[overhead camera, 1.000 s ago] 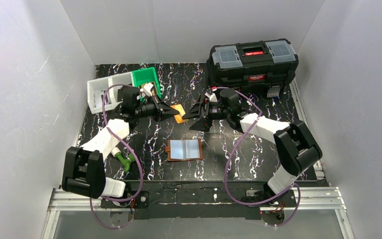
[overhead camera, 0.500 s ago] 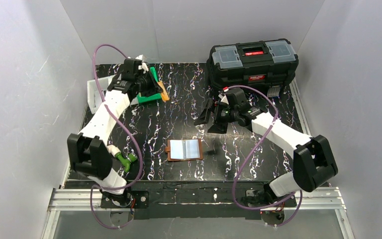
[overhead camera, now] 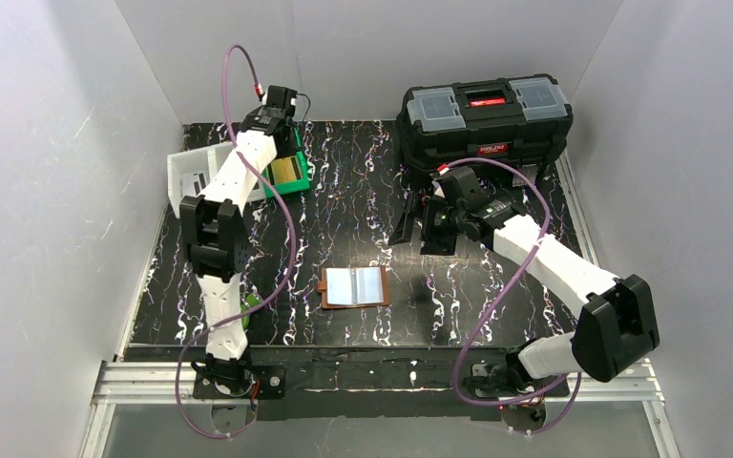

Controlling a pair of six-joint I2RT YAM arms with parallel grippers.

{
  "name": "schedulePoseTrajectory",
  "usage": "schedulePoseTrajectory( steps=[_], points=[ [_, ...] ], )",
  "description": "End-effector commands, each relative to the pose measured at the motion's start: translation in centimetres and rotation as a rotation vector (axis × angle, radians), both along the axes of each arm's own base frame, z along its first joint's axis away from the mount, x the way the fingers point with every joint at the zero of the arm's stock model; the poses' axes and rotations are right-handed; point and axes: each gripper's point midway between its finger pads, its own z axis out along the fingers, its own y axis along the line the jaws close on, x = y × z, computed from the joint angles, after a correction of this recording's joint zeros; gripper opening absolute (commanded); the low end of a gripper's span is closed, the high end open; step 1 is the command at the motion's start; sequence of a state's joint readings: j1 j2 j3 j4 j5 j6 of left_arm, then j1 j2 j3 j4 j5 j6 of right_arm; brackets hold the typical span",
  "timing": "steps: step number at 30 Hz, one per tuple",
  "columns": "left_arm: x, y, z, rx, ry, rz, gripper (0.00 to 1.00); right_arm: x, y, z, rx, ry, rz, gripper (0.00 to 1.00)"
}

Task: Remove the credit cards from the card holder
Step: Place the credit card in the storage box.

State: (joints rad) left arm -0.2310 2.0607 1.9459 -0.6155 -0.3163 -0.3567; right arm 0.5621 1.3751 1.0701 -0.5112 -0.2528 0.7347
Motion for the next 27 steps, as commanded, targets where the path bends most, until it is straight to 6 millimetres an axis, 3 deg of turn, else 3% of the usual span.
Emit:
schedulePoseTrajectory(
  steps=[1,8,16,21,25,27],
  points=[
    [1.2,3.6,1.0,0.213,0.008,0.071,0.0,-0.3,-1.5,0.7,-0.045,-0.043,-0.013,0.98],
    [4.2,4.3,-1.4,0.327,0.038,0.061,0.0,-0.9,-2.5,0.6,-0.095,-0.045,-0.007,0.98],
    [4.9,4.4,-3.2,0.366,0.066,0.034,0.02,-1.1,-2.8,1.0,-0.11,-0.043,-0.002,0.98],
    [5.1,3.8,-2.5,0.331,0.049,0.013,0.32,-1.1,-2.7,1.1,-0.103,-0.035,-0.004,0.98],
    [5.0,2.7,-0.1,0.266,0.006,-0.026,0.51,-1.0,-2.6,1.0,-0.097,-0.031,-0.012,0.98],
    [4.7,1.9,1.4,0.225,-0.02,-0.049,0.55,-1.0,-2.6,0.9,-0.1,-0.028,-0.013,0.98]
  ],
)
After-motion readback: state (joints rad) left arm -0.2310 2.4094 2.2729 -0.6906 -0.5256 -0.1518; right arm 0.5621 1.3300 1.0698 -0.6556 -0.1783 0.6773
